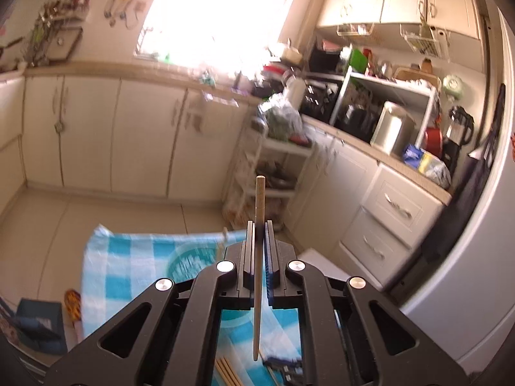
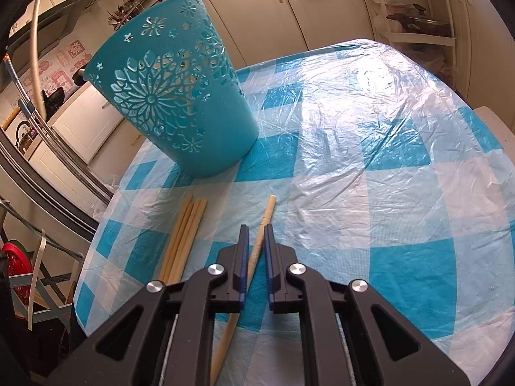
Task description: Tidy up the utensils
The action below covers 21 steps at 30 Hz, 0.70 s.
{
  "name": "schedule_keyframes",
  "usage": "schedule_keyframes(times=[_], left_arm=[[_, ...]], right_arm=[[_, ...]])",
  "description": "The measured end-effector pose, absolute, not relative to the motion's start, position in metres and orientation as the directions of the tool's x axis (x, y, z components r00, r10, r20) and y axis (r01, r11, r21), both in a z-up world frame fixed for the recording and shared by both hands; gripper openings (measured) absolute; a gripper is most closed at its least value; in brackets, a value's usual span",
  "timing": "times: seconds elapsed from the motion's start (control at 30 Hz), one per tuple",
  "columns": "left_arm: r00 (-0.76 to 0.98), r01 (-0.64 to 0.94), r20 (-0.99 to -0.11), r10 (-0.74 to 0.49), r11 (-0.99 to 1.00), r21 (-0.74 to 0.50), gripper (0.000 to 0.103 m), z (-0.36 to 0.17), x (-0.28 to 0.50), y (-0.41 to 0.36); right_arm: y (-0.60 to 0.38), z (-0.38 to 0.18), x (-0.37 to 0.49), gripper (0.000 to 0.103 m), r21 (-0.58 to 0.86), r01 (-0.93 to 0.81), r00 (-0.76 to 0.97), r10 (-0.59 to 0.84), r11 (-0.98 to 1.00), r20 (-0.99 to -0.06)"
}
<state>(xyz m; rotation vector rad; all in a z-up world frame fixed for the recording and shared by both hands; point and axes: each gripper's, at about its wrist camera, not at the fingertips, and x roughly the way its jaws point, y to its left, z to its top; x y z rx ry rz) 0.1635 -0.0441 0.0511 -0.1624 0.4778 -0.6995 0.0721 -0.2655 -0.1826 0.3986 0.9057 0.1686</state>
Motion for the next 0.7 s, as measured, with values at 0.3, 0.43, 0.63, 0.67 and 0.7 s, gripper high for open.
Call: schedule_keyframes(times=[0.3,0.43,0.63,0.67,0.7], left_arm=[[0.812,0.438,-0.312,-0.492,0.869,-0.229,0.005,0.063,0.214,-0.054],[0.827,0.399,-0.344,-0.446,0.895,-0.200,0.005,0.040,0.233,-0.066],[0.804,0.368,-0.437,-0.405,0.914,-0.169,0.005,-0.012,0.250,-0.081],[0.797,0.365,-0.453,-0.400,0.916,-0.166,0.005,-0.020,0.251,-0.082],[0.786,0.362,-0.477,-0.394,0.918,-0.161,0.006,-0.029,0.253,-0.083]], right_arm=[[-0.264,-0.182,0.072,0.013,0.411,0.021,0.610,0.314,0.911,-0.727],[-0.264,-0.182,0.072,0.014,0.415,0.018,0.610,0.319,0.910,-0.726],[-0.265,-0.182,0.071,0.014,0.416,0.017,0.610,0.320,0.909,-0.725],[-0.265,-0.182,0.071,0.014,0.417,0.017,0.610,0.321,0.909,-0.725],[-0.265,-0.182,0.071,0.014,0.416,0.017,0.610,0.320,0.909,-0.725]])
